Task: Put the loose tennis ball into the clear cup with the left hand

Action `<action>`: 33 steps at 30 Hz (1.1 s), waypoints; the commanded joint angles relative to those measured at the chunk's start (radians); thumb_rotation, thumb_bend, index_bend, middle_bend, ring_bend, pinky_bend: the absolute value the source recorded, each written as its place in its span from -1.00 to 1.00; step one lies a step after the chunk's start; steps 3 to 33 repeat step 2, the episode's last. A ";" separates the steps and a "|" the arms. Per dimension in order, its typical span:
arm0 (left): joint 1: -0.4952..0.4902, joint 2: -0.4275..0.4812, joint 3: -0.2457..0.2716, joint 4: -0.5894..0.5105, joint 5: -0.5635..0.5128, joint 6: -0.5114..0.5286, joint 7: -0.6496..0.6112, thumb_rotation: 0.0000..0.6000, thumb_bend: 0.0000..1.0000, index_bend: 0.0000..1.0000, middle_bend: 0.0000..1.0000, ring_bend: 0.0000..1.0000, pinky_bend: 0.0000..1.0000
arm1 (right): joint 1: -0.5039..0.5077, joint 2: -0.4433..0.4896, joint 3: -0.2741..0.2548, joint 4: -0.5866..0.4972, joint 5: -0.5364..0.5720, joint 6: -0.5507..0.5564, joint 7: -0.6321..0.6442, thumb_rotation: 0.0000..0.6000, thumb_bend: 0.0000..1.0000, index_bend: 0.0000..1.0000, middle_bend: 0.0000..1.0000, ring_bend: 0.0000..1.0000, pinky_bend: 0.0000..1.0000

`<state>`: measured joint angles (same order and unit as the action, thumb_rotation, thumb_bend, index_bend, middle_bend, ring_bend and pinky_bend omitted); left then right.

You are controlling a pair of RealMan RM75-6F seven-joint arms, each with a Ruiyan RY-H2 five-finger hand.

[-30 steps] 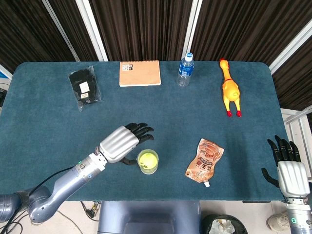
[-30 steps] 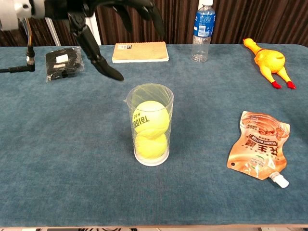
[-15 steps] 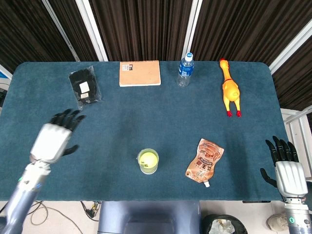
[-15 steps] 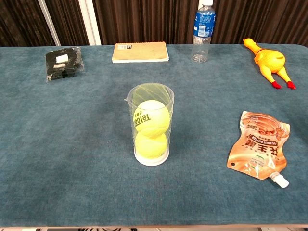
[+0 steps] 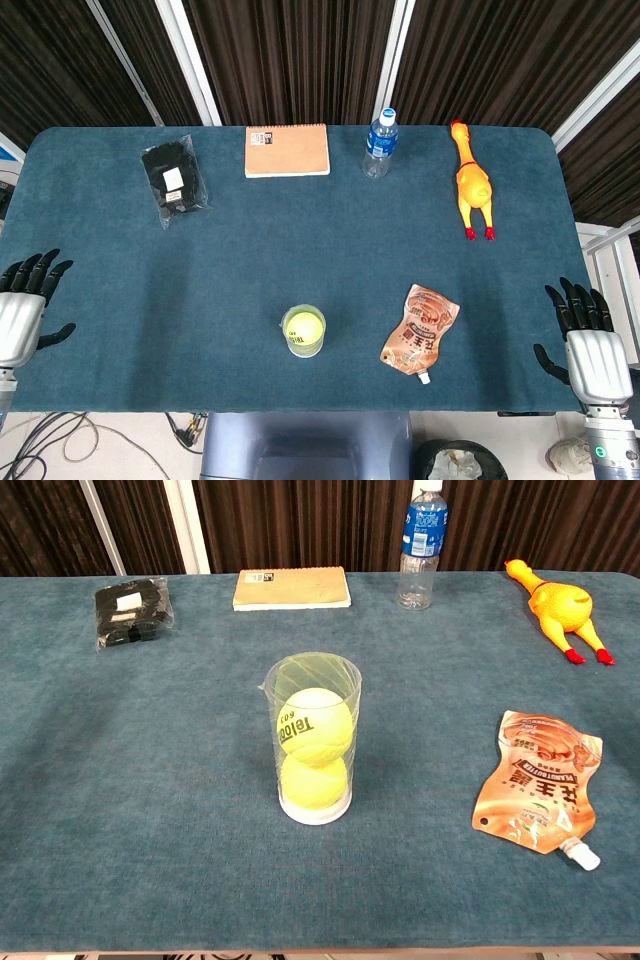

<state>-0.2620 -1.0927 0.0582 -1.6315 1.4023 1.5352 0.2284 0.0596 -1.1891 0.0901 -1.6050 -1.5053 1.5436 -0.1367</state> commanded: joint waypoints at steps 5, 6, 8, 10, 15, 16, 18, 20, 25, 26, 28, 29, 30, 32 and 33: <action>0.017 -0.014 -0.009 0.047 0.025 -0.001 -0.042 1.00 -0.91 -0.66 -0.88 -0.83 -0.71 | -0.001 0.001 0.000 -0.002 -0.002 0.002 0.001 1.00 -0.30 -0.79 -1.00 -0.99 -1.00; 0.017 -0.014 -0.009 0.047 0.025 -0.001 -0.042 1.00 -0.91 -0.66 -0.88 -0.83 -0.71 | -0.001 0.001 0.000 -0.002 -0.002 0.002 0.001 1.00 -0.30 -0.79 -1.00 -0.99 -1.00; 0.017 -0.014 -0.009 0.047 0.025 -0.001 -0.042 1.00 -0.91 -0.66 -0.88 -0.83 -0.71 | -0.001 0.001 0.000 -0.002 -0.002 0.002 0.001 1.00 -0.30 -0.79 -1.00 -0.99 -1.00; 0.017 -0.014 -0.009 0.047 0.025 -0.001 -0.042 1.00 -0.91 -0.66 -0.88 -0.83 -0.71 | -0.001 0.001 0.000 -0.002 -0.002 0.002 0.001 1.00 -0.30 -0.79 -1.00 -0.99 -1.00; 0.017 -0.014 -0.009 0.047 0.025 -0.001 -0.042 1.00 -0.91 -0.66 -0.88 -0.83 -0.71 | -0.001 0.001 0.000 -0.002 -0.002 0.002 0.001 1.00 -0.30 -0.79 -1.00 -0.99 -1.00; 0.017 -0.014 -0.009 0.047 0.025 -0.001 -0.042 1.00 -0.91 -0.66 -0.88 -0.83 -0.71 | -0.001 0.001 0.000 -0.002 -0.002 0.002 0.001 1.00 -0.30 -0.79 -1.00 -0.99 -1.00; 0.017 -0.014 -0.009 0.047 0.025 -0.001 -0.042 1.00 -0.91 -0.66 -0.88 -0.83 -0.71 | -0.001 0.001 0.000 -0.002 -0.002 0.002 0.001 1.00 -0.30 -0.79 -1.00 -0.99 -1.00; 0.017 -0.014 -0.009 0.047 0.025 -0.001 -0.042 1.00 -0.91 -0.66 -0.88 -0.83 -0.71 | -0.001 0.001 0.000 -0.002 -0.002 0.002 0.001 1.00 -0.30 -0.79 -1.00 -0.99 -1.00; 0.017 -0.014 -0.009 0.047 0.025 -0.001 -0.042 1.00 -0.91 -0.66 -0.88 -0.83 -0.71 | -0.001 0.001 0.000 -0.002 -0.002 0.002 0.001 1.00 -0.30 -0.79 -1.00 -0.99 -1.00; 0.017 -0.014 -0.009 0.047 0.025 -0.001 -0.042 1.00 -0.91 -0.66 -0.88 -0.83 -0.71 | -0.001 0.001 0.000 -0.002 -0.002 0.002 0.001 1.00 -0.30 -0.79 -1.00 -0.99 -1.00; 0.017 -0.014 -0.009 0.047 0.025 -0.001 -0.042 1.00 -0.91 -0.66 -0.88 -0.83 -0.71 | -0.001 0.001 0.000 -0.002 -0.002 0.002 0.001 1.00 -0.30 -0.79 -1.00 -0.99 -1.00; 0.017 -0.014 -0.009 0.047 0.025 -0.001 -0.042 1.00 -0.91 -0.66 -0.88 -0.83 -0.71 | -0.001 0.001 0.000 -0.002 -0.002 0.002 0.001 1.00 -0.30 -0.79 -1.00 -0.99 -1.00; 0.017 -0.014 -0.009 0.047 0.025 -0.001 -0.042 1.00 -0.91 -0.66 -0.88 -0.83 -0.71 | -0.001 0.001 0.000 -0.002 -0.002 0.002 0.001 1.00 -0.30 -0.79 -1.00 -0.99 -1.00; 0.017 -0.014 -0.009 0.047 0.025 -0.001 -0.042 1.00 -0.91 -0.66 -0.88 -0.83 -0.71 | -0.001 0.001 0.000 -0.002 -0.002 0.002 0.001 1.00 -0.30 -0.79 -1.00 -0.99 -1.00; 0.017 -0.014 -0.009 0.047 0.025 -0.001 -0.042 1.00 -0.91 -0.66 -0.88 -0.83 -0.71 | -0.001 0.001 0.000 -0.002 -0.002 0.002 0.001 1.00 -0.30 -0.79 -1.00 -0.99 -1.00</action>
